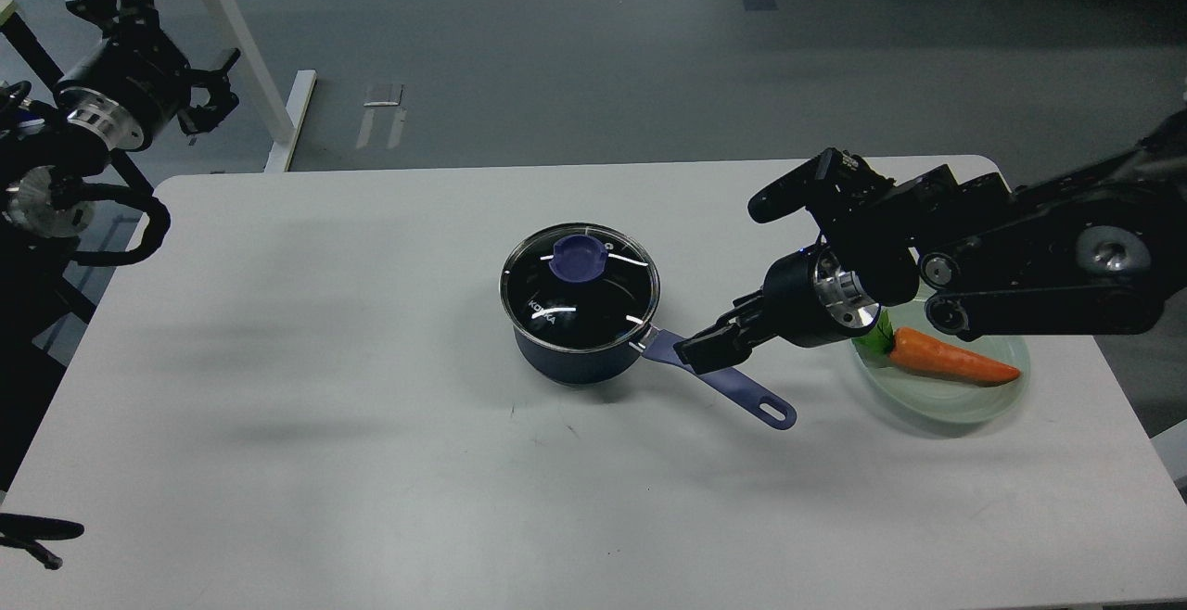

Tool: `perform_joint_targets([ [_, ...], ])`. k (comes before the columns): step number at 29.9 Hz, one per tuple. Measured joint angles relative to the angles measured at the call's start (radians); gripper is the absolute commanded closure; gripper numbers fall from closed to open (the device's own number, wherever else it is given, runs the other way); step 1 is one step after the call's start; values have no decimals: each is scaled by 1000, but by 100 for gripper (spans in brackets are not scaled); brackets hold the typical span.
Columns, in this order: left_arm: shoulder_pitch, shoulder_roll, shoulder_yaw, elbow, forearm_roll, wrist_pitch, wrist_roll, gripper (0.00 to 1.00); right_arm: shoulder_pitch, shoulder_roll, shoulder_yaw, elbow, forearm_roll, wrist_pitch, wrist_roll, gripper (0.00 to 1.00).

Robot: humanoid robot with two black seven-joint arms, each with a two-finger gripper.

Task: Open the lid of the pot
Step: 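Reach the right gripper down and grasp the lavender saucepan handle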

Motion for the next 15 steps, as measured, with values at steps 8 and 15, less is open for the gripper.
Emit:
perform_joint_targets([
  [8, -4, 5, 2, 0, 0, 0, 3, 1, -40, 24, -34, -3, -1, -1, -4, 38],
  [15, -4, -1, 5, -1, 25, 0, 10, 1, -48, 24, -35, -2, 0, 1, -3, 53],
])
